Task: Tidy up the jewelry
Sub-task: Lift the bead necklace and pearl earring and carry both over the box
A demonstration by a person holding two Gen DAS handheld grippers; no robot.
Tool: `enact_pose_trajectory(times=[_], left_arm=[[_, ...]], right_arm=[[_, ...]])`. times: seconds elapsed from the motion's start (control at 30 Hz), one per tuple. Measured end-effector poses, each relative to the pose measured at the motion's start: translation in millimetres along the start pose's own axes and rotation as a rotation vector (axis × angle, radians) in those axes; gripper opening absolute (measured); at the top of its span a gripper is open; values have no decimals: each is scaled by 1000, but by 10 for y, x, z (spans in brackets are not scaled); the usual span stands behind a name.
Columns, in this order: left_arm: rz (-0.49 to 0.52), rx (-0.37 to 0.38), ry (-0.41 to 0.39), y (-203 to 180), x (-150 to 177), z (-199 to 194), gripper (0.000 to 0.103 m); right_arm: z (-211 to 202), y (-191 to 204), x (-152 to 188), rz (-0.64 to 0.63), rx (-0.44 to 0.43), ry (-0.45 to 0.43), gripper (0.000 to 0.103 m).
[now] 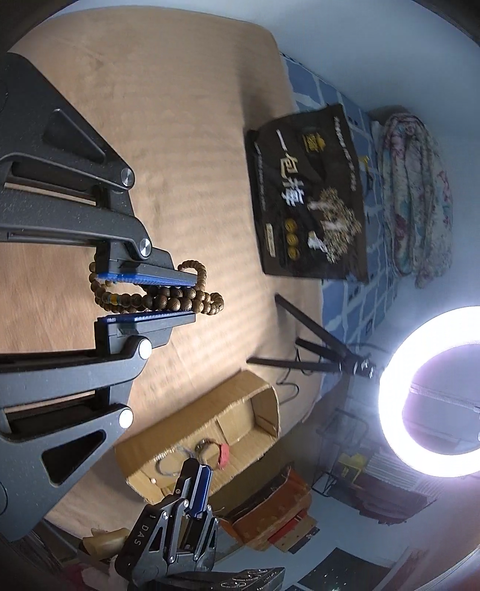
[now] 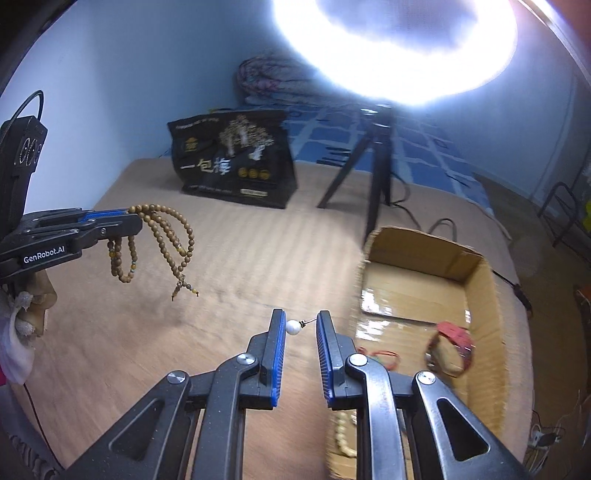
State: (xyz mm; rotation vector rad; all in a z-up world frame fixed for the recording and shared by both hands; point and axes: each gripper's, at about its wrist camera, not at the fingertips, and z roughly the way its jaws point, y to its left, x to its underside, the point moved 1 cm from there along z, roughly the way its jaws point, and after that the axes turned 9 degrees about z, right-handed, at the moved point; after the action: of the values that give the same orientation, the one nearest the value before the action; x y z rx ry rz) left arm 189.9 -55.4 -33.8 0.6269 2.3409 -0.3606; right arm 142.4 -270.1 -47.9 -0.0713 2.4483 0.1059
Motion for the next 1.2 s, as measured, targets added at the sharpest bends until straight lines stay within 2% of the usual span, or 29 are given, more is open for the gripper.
enact_pose_trajectory(times=[0.5, 0.83, 1.2], left_arm=[[71, 64, -51, -742, -499, 178, 11], [87, 122, -78, -1170, -764, 393, 11], [102, 143, -72, -1479, -882, 724, 11]], right_arm=[[-248, -810, 88, 113, 55, -16, 15], [-220, -1057, 100, 148, 59, -8, 15], [-138, -1207, 123, 172, 65, 7, 15]])
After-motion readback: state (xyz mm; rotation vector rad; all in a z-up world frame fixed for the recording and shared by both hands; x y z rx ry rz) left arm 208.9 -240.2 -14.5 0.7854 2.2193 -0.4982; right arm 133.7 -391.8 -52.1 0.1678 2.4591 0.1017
